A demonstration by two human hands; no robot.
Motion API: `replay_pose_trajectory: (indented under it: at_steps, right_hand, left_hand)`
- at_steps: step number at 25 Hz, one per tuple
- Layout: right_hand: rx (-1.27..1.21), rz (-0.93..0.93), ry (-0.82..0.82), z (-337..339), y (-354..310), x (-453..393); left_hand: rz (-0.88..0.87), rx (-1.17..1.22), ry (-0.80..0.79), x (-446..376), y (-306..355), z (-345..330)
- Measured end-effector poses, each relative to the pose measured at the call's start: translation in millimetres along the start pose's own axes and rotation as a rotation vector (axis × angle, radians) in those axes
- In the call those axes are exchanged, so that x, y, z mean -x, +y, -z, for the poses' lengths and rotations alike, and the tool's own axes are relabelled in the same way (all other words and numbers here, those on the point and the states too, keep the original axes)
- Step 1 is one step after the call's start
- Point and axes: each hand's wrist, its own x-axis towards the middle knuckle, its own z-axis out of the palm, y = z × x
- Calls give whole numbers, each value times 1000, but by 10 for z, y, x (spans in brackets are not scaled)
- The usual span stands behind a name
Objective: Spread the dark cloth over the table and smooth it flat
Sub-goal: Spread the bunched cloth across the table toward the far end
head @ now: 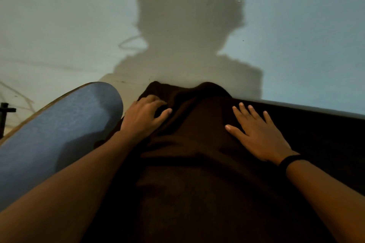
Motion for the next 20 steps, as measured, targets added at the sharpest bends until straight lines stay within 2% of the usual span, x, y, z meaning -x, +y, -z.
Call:
replay_pose_trajectory:
  at_steps: [1, 4, 7, 8, 10, 12, 14, 15, 17, 18, 20]
  right_hand:
    - [5, -5, -4, 3, -7, 6]
    - [20, -9, 2, -1, -19, -22]
    - [18, -10, -16, -7, -2, -61]
    - [12, -9, -19, -10, -2, -93]
    - [-1, -9, -28, -5, -26, -208]
    - [-19, -21, -41, 13, -75, -340]
    - [-38, -28, -3, 13, -97, -400]
    - [-56, -14, 47, 6, -95, -394]
    - [-93, 47, 125, -5, -80, -355]
    - [-96, 69, 110, -6, -67, -333]
    - [-75, 77, 19, -1, -76, -301]
  left_hand:
    - [40, 2, -39, -79, -27, -6]
    - [173, 26, -369, -325, -150, -82]
    - [383, 163, -412, -464, -306, -130]
    - [456, 134, -424, -480, -376, -118]
    - [568, -111, -459, -515, -470, -53]
    - [519, -292, -350, -597, -394, 3]
    - [323, -215, -208, -708, -193, -26]
    - [238, -131, -212, -746, -96, -70]
    - [168, -12, -329, -747, -30, -193]
    - [181, 10, -379, -742, -69, -261]
    - [281, 55, -375, -738, -203, -295]
